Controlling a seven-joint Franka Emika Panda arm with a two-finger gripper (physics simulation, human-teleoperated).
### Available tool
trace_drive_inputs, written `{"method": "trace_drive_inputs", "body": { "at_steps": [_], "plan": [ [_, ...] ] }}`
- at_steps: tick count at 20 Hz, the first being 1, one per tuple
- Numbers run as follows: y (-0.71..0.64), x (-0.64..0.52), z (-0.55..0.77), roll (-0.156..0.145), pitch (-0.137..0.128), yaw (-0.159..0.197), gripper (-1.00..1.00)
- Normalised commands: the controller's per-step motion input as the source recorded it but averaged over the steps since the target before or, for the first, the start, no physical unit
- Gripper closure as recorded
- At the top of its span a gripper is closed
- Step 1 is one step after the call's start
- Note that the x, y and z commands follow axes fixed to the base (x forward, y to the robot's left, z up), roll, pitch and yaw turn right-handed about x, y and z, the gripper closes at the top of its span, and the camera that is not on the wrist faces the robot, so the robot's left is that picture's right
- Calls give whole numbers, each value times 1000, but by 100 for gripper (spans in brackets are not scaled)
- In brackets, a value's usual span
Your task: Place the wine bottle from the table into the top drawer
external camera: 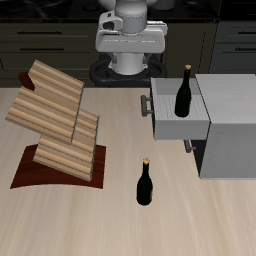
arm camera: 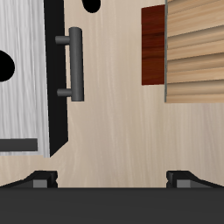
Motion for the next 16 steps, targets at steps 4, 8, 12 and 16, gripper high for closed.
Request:
{"method": "trace_drive_inputs", "body": {
  "at_steps": [4,8,12,16],
  "plan": [
    [18,392,-28,8,19,34,-100],
    [-25,214,54,-2,-10,-2,-100],
    [-47,310,68,-5,-7,4,-100],
    [-117,359,51,-32,18,12,-100]
  ]
}}
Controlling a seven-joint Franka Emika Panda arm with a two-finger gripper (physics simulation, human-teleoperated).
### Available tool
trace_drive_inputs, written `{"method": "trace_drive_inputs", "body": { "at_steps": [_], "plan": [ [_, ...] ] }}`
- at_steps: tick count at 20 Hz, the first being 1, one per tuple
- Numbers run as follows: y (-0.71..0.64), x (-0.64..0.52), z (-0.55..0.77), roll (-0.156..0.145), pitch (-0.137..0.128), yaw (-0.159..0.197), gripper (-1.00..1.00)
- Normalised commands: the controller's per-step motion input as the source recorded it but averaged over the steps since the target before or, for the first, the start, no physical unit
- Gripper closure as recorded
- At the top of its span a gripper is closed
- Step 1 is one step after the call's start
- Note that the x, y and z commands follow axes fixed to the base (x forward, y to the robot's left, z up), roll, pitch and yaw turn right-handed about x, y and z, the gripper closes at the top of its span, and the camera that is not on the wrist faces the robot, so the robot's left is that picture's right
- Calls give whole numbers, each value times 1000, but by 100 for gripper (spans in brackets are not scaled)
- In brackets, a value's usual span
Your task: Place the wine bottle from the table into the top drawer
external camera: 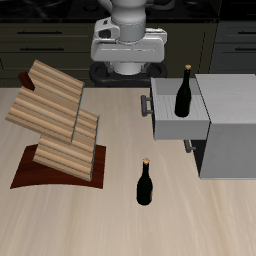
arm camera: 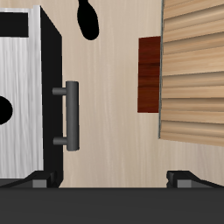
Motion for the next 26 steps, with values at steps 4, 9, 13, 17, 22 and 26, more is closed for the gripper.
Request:
{"method": "trace_drive_inputs", "body": {
  "at_steps": [4,9,13,17,22,26],
  "plan": [
    [-171,417,75,-16,6,6,-100],
    [-136,244,82,-14,-30,5,-100],
    [-103,298,24,-23,-17,1,-100],
    [-52,223,-9,-3,8,-10,-100],
    [26,196,7,-6,4,-14,-100],
    [41,291,36,-23,7,-35,-100]
  ]
}}
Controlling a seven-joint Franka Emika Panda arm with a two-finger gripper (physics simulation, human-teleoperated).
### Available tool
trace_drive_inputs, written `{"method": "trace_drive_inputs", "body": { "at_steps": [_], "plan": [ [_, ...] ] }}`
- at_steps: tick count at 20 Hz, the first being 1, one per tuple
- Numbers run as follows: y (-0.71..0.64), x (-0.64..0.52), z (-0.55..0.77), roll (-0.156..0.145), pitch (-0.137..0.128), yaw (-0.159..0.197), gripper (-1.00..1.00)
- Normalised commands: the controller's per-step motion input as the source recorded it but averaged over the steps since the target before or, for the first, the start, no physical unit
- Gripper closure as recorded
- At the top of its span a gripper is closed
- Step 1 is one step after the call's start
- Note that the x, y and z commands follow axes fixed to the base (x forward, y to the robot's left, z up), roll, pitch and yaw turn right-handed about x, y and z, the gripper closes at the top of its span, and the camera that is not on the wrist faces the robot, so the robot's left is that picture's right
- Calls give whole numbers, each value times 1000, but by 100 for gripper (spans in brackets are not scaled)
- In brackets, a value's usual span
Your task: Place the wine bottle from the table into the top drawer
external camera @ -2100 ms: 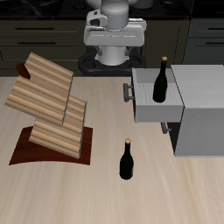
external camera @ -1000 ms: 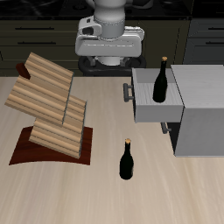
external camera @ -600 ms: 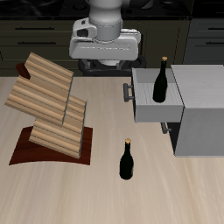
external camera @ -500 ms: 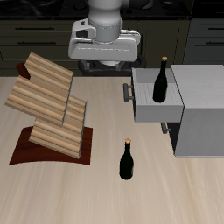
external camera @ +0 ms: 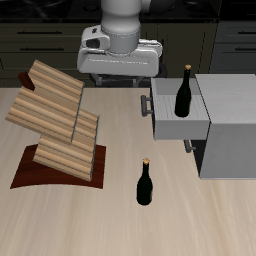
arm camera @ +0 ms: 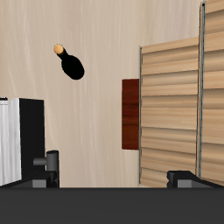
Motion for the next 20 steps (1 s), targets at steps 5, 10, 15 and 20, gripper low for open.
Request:
{"method": "trace_drive_inputs", "body": {
  "at_steps": [5,10,15,20],
  "plan": [
    [102,202,-4,-2,13,-23,-100],
    [171,191,-11,3,4,-8,-100],
    [259,179,80,9,5,-45,-100],
    [178,123,52,19,-5,16,-100]
  ]
}}
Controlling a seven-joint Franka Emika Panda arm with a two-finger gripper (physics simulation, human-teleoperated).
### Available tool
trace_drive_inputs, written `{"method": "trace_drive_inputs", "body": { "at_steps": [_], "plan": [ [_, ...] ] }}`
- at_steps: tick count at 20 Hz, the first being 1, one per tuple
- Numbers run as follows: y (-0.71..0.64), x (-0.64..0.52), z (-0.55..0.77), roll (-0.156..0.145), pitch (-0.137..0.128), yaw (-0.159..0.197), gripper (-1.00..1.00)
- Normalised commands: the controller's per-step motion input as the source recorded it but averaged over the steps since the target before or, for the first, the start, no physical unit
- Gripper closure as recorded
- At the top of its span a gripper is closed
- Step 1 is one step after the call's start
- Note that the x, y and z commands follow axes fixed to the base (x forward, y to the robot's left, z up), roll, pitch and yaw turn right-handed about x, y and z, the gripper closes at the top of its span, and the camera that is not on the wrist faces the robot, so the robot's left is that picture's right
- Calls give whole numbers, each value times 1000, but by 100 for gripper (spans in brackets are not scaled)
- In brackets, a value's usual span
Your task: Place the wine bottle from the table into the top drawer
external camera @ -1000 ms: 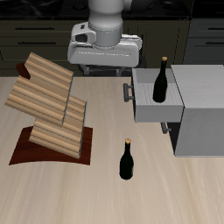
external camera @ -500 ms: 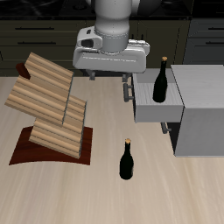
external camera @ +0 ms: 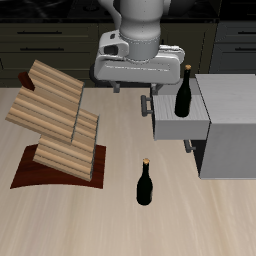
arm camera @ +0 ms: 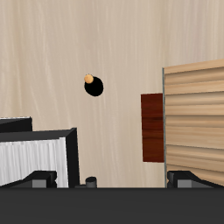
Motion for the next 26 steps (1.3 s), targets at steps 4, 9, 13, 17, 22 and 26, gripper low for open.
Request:
{"method": "trace_drive_inputs", "body": {
  "at_steps": [4,9,13,17,22,26],
  "plan": [
    [-50,112,53,6,1,7,-100],
    [-74,262,26,-15,-5,11,-100],
    [-80,283,-25,-26,10,-11,-100],
    [-21,128,-76,-18,9,-26,-100],
    [6,155,-60,8,13,-18,-100],
    [142,122,-80,-2,2,9,-100]
  ]
}}
